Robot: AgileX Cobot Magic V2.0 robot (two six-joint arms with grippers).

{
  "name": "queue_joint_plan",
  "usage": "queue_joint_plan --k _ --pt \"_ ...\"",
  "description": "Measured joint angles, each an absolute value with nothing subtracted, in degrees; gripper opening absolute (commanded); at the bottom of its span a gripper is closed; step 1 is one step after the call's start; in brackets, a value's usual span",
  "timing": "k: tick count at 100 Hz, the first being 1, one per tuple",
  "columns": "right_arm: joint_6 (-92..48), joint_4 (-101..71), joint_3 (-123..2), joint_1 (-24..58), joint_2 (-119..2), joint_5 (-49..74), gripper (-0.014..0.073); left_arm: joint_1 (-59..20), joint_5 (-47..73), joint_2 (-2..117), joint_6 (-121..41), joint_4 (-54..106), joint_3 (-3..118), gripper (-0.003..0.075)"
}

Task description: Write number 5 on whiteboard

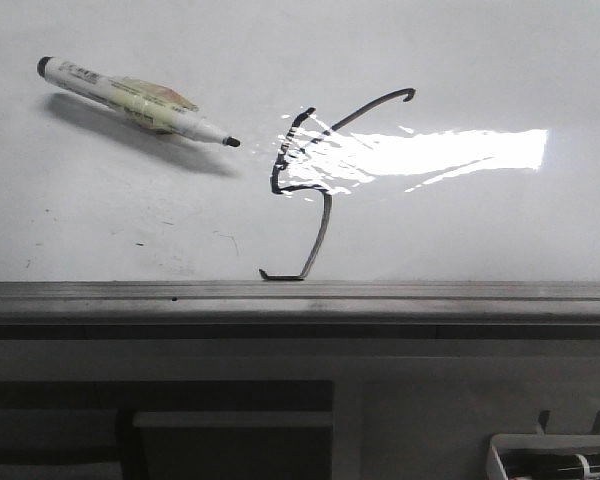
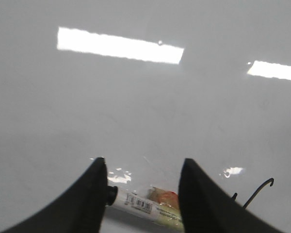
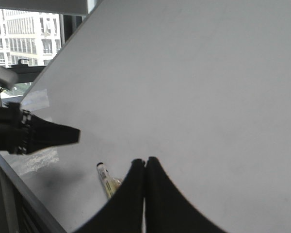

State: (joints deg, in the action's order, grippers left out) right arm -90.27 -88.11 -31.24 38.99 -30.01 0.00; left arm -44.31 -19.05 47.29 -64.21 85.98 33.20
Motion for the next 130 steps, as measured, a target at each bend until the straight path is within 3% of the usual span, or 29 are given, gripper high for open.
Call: queue_joint_plan --k 8,29,50,111,130 --pt "-90.3 -88.2 -27.1 39.0 -28.2 -1.1 -0.0063 -44.3 -19.3 41.2 -66.2 86.0 30.3 -0.0023" --pt "-90.3 -88.2 -17.6 39.0 -23.0 0.0 -0.0062 -44.3 -17.9 25.6 -68.0 86.1 19.0 -0.002" --pt "-90.3 -88.2 -16.2 39.0 -20.2 1.5 -0.0062 -44.3 -16.7 15.4 -68.0 86.2 11.1 -0.002" --pt "-90.3 -88.2 -16.2 39.0 -20.1 1.9 -0.0062 -44.3 -15.8 13.3 -68.2 86.2 9.7 -0.002" --pt "-90.3 -88.2 -16.2 39.0 -20.1 2.0 -0.0062 -41.4 -15.7 13.1 -68.8 73.9 8.2 -0.002"
